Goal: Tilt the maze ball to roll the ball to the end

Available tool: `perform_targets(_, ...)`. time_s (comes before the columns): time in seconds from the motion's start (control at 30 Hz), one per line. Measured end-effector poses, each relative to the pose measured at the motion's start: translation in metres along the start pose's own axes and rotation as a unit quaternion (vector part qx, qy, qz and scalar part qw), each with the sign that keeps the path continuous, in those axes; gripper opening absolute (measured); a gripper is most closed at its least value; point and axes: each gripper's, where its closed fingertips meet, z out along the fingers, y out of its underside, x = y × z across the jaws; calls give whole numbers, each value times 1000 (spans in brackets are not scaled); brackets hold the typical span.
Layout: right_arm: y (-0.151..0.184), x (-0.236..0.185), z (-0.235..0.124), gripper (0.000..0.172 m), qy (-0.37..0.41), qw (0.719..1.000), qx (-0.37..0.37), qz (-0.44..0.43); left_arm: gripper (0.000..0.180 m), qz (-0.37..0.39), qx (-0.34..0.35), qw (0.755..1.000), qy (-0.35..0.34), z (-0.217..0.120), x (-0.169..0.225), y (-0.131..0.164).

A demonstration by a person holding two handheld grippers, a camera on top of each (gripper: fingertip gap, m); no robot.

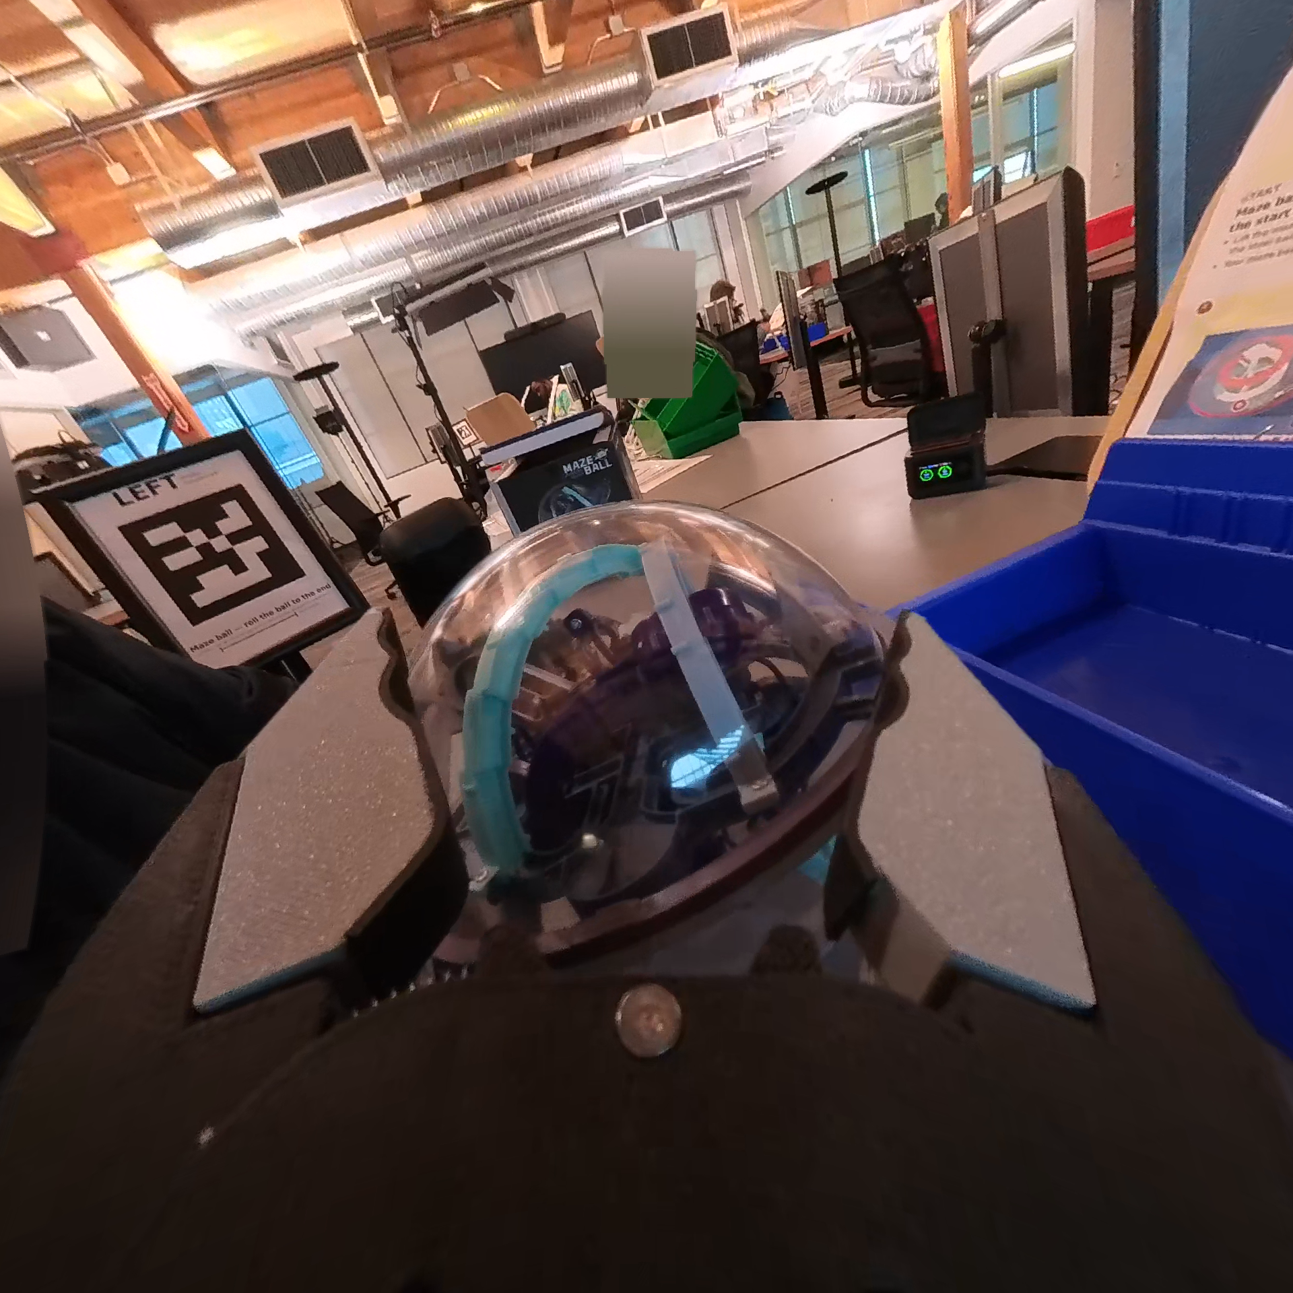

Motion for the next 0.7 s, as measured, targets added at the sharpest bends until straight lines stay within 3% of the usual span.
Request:
perform_targets(0.5,9,9,5,144,-7,1000,10,-6,142,-8,-25,1000,8,2,-5,7)
perform_targets(0.7,33,16,7,147,-9,1000,-13,-7,142,-1,-73,997,9,-1,-8,24)
